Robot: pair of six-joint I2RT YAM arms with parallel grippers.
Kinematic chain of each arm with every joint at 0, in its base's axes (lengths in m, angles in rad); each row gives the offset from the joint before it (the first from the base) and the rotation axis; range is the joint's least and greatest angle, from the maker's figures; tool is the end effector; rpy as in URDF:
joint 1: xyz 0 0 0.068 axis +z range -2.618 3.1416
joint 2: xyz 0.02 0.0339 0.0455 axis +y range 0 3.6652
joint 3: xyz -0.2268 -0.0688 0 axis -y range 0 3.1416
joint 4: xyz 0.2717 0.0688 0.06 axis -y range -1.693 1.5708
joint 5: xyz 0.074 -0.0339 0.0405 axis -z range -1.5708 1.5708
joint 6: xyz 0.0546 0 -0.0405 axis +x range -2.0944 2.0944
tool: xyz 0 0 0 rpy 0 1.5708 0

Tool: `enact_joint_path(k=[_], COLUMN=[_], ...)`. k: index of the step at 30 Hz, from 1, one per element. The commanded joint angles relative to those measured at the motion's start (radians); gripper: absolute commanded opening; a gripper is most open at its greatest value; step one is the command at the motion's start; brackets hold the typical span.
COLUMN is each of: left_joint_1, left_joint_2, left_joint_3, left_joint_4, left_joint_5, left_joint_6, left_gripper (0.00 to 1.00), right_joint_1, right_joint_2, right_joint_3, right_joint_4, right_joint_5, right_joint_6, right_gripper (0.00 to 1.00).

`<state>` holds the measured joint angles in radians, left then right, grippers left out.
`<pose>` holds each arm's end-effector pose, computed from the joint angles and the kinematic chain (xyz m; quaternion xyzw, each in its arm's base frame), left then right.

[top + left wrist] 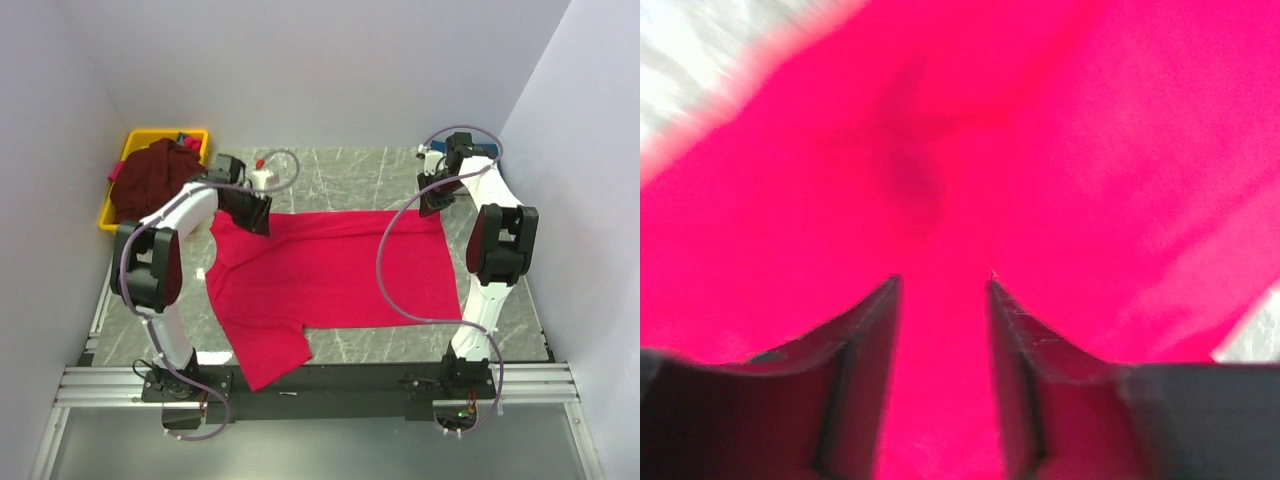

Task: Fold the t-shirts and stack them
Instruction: Fold the tshirt

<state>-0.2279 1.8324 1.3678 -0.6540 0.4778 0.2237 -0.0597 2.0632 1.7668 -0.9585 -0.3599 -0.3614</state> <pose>0.3859 -0.1153 0.1543 0.2637 0.9110 -0.2311 0.2173 0.4438 -0.0073 0.1725 -0.1738 0.9563 0.1405 0.1883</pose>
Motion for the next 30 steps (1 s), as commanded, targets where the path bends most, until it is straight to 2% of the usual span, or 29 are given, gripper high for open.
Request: enact_joint_path(k=[1,3,6,16,24,30], left_joint_1=[0.068,0.078,0.085,0.082,0.075,0.049], left_joint_2=[0.068,0.135,0.209,0.32,0.341,0.303], left_joint_3=[0.17,0.223,0.307,0.361,0.347,0.303], left_joint_4=[-0.008,-0.029,-0.05,-0.036,-0.033,-0.022], left_joint_5=[0.031,0.016,0.002,0.028,0.03,0.048], left_joint_6=[0.017,0.031,0.046,0.031,0.036,0.045], left_gripper=[0.51,0.55,0.55,0.52,0.49,0.4], right_joint_1=[-0.005,-0.006,-0.005,-0.012,-0.017,-0.019], right_joint_2=[-0.044,-0.043,-0.046,-0.037,-0.035,-0.034], right_joint_3=[0.005,0.006,0.003,0.005,0.005,0.008], right_joint_4=[-0.013,-0.02,-0.022,-0.028,-0.031,-0.031], right_joint_5=[-0.002,-0.001,0.001,0.013,0.016,0.016], right_joint_6=[-0.014,-0.016,-0.021,-0.031,-0.034,-0.033], right_gripper=[0.21,0.21,0.21,0.22,0.22,0.21])
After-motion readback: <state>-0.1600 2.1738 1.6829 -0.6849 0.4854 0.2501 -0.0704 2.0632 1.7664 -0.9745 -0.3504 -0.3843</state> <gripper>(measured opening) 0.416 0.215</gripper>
